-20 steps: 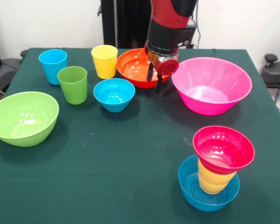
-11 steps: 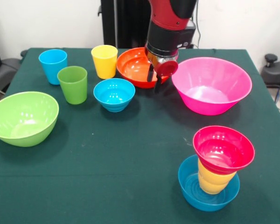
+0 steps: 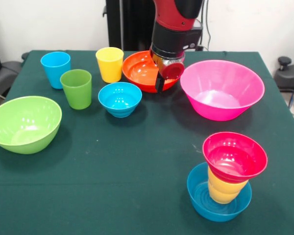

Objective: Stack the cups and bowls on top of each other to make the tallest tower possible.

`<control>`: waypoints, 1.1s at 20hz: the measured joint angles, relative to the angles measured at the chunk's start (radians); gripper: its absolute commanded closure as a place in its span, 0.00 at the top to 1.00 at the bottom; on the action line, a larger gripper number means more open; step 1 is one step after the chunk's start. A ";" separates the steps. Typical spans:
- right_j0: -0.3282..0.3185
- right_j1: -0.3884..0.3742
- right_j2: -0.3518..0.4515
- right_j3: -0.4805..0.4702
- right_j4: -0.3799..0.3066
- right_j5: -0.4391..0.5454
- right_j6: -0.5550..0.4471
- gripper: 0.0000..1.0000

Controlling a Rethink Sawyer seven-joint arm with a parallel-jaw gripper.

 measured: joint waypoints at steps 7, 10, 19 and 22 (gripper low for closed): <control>-0.003 -0.014 0.003 0.011 0.000 0.000 0.000 0.00; -0.003 -0.017 0.002 0.011 0.000 0.000 0.000 0.00; 0.005 -0.033 -0.006 0.011 0.000 0.000 0.000 0.00; 0.005 -0.039 -0.008 0.011 0.000 0.000 0.000 0.00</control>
